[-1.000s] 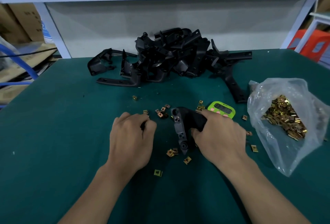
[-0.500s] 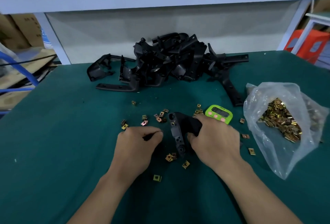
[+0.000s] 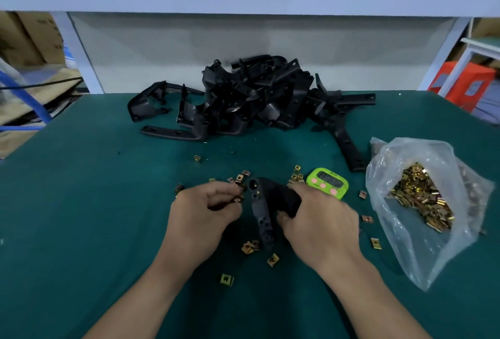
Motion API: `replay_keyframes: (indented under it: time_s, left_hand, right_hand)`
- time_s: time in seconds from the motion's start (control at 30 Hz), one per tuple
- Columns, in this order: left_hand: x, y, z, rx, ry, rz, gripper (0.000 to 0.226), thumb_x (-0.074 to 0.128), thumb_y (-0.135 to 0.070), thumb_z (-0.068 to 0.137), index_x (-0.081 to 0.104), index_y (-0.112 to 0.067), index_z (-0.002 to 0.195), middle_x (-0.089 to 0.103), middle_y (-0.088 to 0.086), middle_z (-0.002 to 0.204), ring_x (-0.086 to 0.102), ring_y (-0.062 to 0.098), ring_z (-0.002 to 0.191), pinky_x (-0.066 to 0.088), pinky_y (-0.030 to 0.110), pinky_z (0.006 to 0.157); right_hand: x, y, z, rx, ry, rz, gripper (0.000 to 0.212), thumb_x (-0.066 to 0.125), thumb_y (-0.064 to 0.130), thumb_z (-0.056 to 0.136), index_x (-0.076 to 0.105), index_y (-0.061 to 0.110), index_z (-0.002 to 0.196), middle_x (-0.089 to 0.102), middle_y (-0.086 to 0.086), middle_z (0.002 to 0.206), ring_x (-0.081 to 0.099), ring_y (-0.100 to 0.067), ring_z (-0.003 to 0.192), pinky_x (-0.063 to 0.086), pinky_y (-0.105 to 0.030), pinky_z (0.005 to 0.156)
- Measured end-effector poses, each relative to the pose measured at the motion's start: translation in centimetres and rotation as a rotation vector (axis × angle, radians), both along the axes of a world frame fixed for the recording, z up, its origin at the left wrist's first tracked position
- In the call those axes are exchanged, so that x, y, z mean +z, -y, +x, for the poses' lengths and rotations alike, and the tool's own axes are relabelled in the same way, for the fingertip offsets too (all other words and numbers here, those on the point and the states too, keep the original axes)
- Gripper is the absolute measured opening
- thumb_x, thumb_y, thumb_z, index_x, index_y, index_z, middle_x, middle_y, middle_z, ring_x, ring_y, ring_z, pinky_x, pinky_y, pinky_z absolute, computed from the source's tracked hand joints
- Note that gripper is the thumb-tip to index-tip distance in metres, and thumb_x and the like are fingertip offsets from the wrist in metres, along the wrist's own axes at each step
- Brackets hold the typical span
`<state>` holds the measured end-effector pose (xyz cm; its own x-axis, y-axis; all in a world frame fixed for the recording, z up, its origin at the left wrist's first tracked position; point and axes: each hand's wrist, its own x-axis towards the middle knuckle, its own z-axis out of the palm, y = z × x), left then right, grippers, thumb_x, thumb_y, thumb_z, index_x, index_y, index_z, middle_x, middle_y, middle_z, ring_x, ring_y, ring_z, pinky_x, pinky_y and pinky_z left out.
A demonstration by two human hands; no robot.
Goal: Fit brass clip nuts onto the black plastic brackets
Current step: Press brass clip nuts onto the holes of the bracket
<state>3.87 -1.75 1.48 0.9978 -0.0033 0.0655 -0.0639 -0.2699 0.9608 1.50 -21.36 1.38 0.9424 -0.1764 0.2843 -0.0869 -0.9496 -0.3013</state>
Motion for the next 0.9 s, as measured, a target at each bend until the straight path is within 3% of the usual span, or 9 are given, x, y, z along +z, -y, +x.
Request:
replay_keyframes:
  time_s: [0.2, 0.33, 0.43, 0.57, 0.73, 0.9]
  left_hand:
    - [0.05, 0.19, -0.29, -0.018, -0.021, -0.117, 0.025, 0.070, -0.016, 0.095, 0.080, -0.036, 0.082, 0.078, 0.001, 0.075, 0.069, 0.011, 0.062, 0.052, 0.016, 0.058]
    - [0.37, 0.55, -0.42, -0.033, -0.026, -0.201, 0.016, 0.073, -0.016, 0.091, 0.081, -0.025, 0.080, 0.077, 0.004, 0.076, 0.065, 0.011, 0.063, 0.051, 0.017, 0.060]
    - [0.49, 0.54, -0.34, -0.068, 0.007, -0.210, 0.011, 0.078, -0.012, 0.085, 0.080, -0.020, 0.076, 0.075, 0.004, 0.072, 0.064, 0.010, 0.063, 0.051, 0.016, 0.061]
    - [0.49, 0.45, -0.48, -0.087, -0.014, -0.230, 0.009, 0.081, -0.011, 0.081, 0.081, -0.020, 0.079, 0.075, 0.007, 0.072, 0.068, 0.013, 0.063, 0.051, 0.018, 0.060]
    - [0.29, 0.58, -0.12, -0.027, -0.046, -0.292, 0.019, 0.077, -0.008, 0.086, 0.083, -0.026, 0.089, 0.077, 0.010, 0.078, 0.071, 0.015, 0.067, 0.054, 0.018, 0.061]
    - [0.55, 0.43, -0.26, -0.085, -0.054, -0.289, 0.017, 0.074, -0.003, 0.089, 0.082, -0.018, 0.086, 0.076, 0.010, 0.077, 0.069, 0.015, 0.068, 0.054, 0.020, 0.063]
  right_hand:
    - [0.04, 0.11, -0.01, -0.003, -0.003, 0.016, 0.029, 0.065, 0.054, 0.079, 0.055, 0.030, 0.091, 0.046, 0.011, 0.062, 0.039, -0.021, 0.059, 0.024, -0.032, 0.051]
    - [0.07, 0.04, -0.06, 0.009, 0.013, 0.007, 0.029, 0.065, 0.054, 0.078, 0.055, 0.030, 0.090, 0.046, 0.011, 0.061, 0.037, -0.019, 0.057, 0.021, -0.028, 0.048]
    - [0.14, 0.06, 0.01, 0.015, -0.012, 0.019, 0.027, 0.065, 0.054, 0.080, 0.056, 0.032, 0.092, 0.051, 0.011, 0.065, 0.042, -0.020, 0.059, 0.028, -0.032, 0.052]
    - [0.30, -0.05, -0.20, 0.012, -0.013, 0.032, 0.024, 0.065, 0.052, 0.080, 0.054, 0.033, 0.090, 0.047, 0.012, 0.062, 0.039, -0.019, 0.058, 0.023, -0.029, 0.049]
    - [0.43, -0.09, -0.14, 0.000, -0.018, 0.055, 0.024, 0.065, 0.052, 0.081, 0.056, 0.033, 0.092, 0.050, 0.013, 0.064, 0.043, -0.021, 0.061, 0.028, -0.033, 0.055]
    - [0.39, -0.22, -0.31, 0.029, -0.026, 0.039, 0.024, 0.066, 0.051, 0.082, 0.051, 0.033, 0.088, 0.045, 0.014, 0.061, 0.038, -0.017, 0.056, 0.026, -0.032, 0.052]
